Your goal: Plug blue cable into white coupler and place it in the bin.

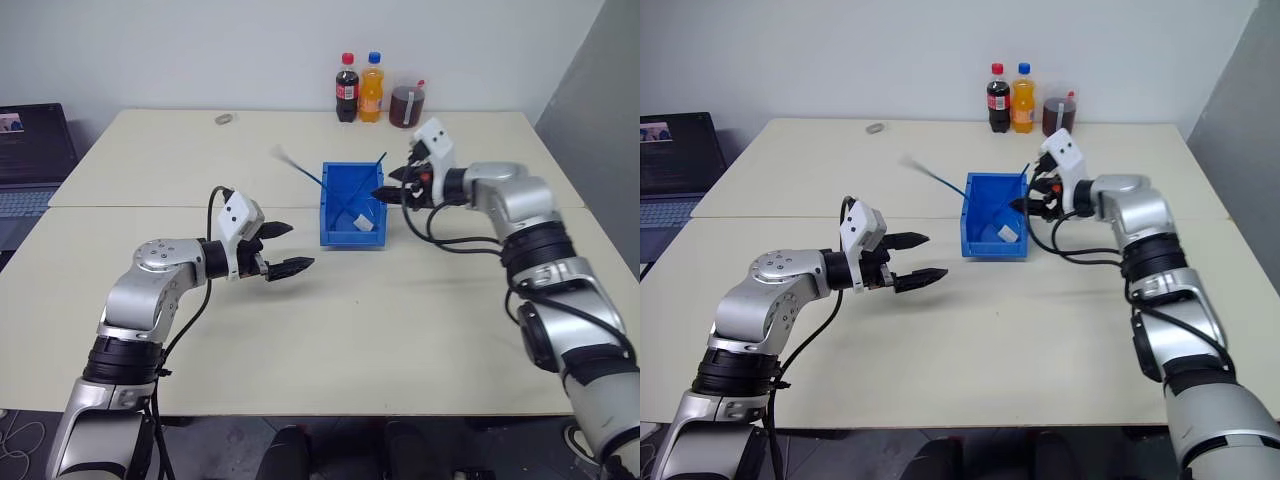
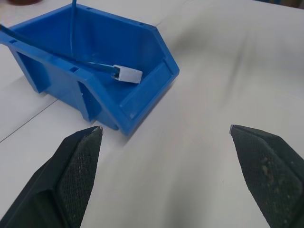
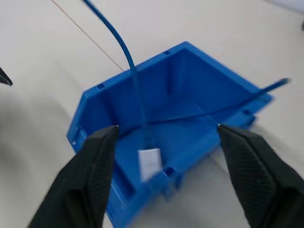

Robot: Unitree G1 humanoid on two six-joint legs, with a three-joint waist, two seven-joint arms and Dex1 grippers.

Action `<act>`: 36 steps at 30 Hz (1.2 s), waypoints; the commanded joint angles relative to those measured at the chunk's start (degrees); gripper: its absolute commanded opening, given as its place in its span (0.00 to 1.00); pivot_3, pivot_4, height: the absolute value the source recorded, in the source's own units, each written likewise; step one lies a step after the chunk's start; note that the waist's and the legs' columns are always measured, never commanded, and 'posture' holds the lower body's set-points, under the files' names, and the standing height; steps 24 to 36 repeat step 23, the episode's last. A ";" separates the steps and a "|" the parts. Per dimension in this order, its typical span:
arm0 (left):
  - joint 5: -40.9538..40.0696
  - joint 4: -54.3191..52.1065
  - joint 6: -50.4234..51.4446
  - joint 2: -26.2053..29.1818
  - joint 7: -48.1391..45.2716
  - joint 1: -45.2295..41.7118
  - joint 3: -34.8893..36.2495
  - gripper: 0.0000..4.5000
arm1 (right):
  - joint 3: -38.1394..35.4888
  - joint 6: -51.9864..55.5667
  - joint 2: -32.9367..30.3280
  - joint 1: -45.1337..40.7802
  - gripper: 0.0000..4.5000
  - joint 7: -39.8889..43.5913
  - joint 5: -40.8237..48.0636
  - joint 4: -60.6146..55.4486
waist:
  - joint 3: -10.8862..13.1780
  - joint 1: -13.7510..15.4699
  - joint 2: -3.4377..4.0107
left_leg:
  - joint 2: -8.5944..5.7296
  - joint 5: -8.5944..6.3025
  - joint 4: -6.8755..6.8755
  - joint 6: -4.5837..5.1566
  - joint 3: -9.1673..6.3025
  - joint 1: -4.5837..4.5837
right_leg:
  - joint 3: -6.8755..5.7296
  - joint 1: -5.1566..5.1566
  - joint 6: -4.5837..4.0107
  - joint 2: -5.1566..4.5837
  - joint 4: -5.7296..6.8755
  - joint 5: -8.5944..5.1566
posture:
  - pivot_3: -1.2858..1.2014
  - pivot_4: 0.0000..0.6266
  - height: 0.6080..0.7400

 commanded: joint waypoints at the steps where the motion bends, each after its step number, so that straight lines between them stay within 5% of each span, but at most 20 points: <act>1: 1.87 1.61 -2.59 0.79 1.32 -1.76 0.80 1.00 | 1.48 -3.88 -3.96 -0.34 1.00 5.52 -2.58 -2.56 | 0.01 -0.02 0.00 | 0.00 0.00 0.00 0.00 0.01 0.00 | 0.01 0.00 0.00 0.01 0.00 0.00 | 0.52 0.24 1.00; 13: 3.55 4.66 -4.91 1.26 7.99 -1.94 5.24 1.00 | -7.44 6.22 -10.82 18.38 1.00 7.52 7.41 -32.39 | 0.05 0.16 -0.03 | -0.02 0.00 0.11 0.00 -0.03 -0.12 | -0.03 -0.01 0.00 -0.06 0.02 0.00 | 0.52 0.24 1.00; 20: 4.29 3.36 -5.05 2.81 8.62 -0.51 5.82 1.00 | -15.67 13.57 -9.95 29.67 1.00 -0.12 13.86 -45.70 | 0.07 0.35 -0.03 | 0.00 0.00 0.17 0.00 -0.10 -0.11 | -0.07 0.01 0.02 -0.03 0.09 0.01 | 0.52 0.24 1.00; 36: 2.75 2.23 -4.21 2.72 7.85 0.16 6.23 1.00 | -16.30 14.45 -9.28 33.33 1.00 -2.71 14.63 -48.63 | 0.06 0.45 -0.04 | 0.00 0.00 0.19 0.00 -0.08 -0.11 | -0.06 0.02 0.02 -0.03 0.08 0.01 | 0.52 0.24 1.00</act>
